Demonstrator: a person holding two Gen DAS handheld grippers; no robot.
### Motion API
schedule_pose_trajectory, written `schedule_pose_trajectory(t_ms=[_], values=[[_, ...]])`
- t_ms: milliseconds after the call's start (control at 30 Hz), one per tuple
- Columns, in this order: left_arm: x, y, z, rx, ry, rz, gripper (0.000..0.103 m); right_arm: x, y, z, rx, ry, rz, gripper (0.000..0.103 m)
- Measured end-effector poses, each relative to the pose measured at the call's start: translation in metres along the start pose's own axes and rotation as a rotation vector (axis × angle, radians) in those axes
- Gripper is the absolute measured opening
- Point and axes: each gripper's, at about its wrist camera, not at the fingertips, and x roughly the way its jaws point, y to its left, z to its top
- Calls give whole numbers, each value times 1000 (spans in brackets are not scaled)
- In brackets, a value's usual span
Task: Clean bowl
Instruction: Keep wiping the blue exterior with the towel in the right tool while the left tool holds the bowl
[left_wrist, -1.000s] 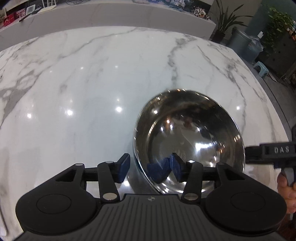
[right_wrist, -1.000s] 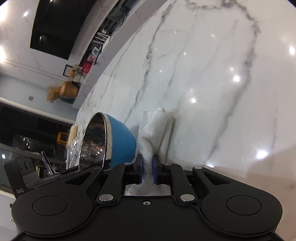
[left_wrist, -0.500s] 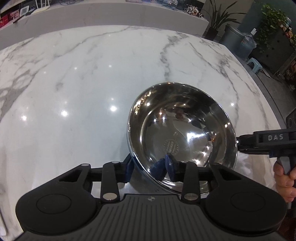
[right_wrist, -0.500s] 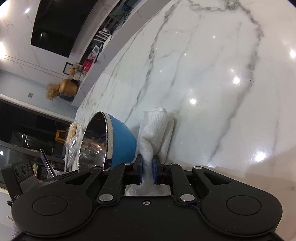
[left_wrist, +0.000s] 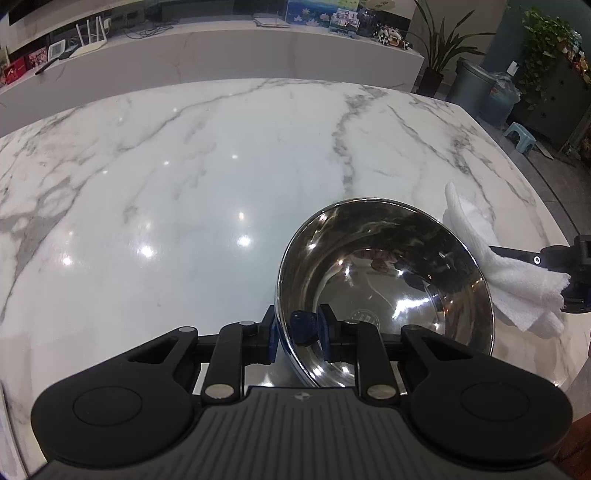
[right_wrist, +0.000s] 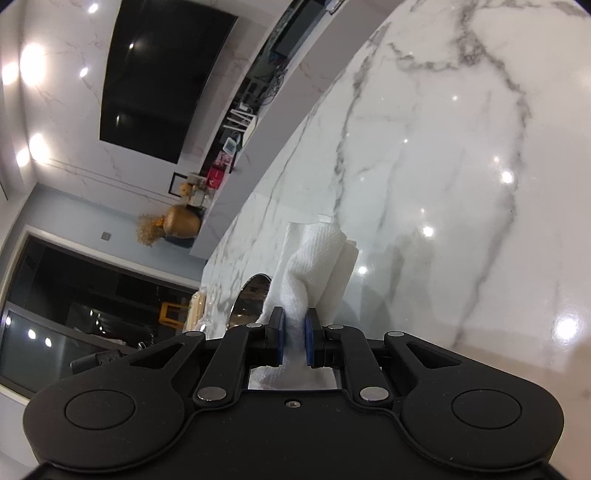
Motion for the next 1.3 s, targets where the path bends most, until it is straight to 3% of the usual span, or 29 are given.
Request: schedule_pose_trajectory(t_ms=[133,400,567,800,900,1000,1300], values=[[1,0,0,-2,0,0,21,2,0,1,-6,10,-39,11],[1,0,-1,-5,1,2,24,4,-10,1,57,27,-37,11],[2,0,-1,-8,1,2,26,14,-13,-5,51,53,-98,11],[0,11,-17,-141,-54,-59,26,23,-11,-11,35,76,-142,11],[-2,13,-21,-173,-93,-50,26,26,-9,-12,24,78,-150,11],[-7,4,-24,-132,-143,11,31,25,-9,-14,13,79,-154,11],[-8,-2,-26,-155,-81,15,30,24,-4,-9,-10,64,-147,11]])
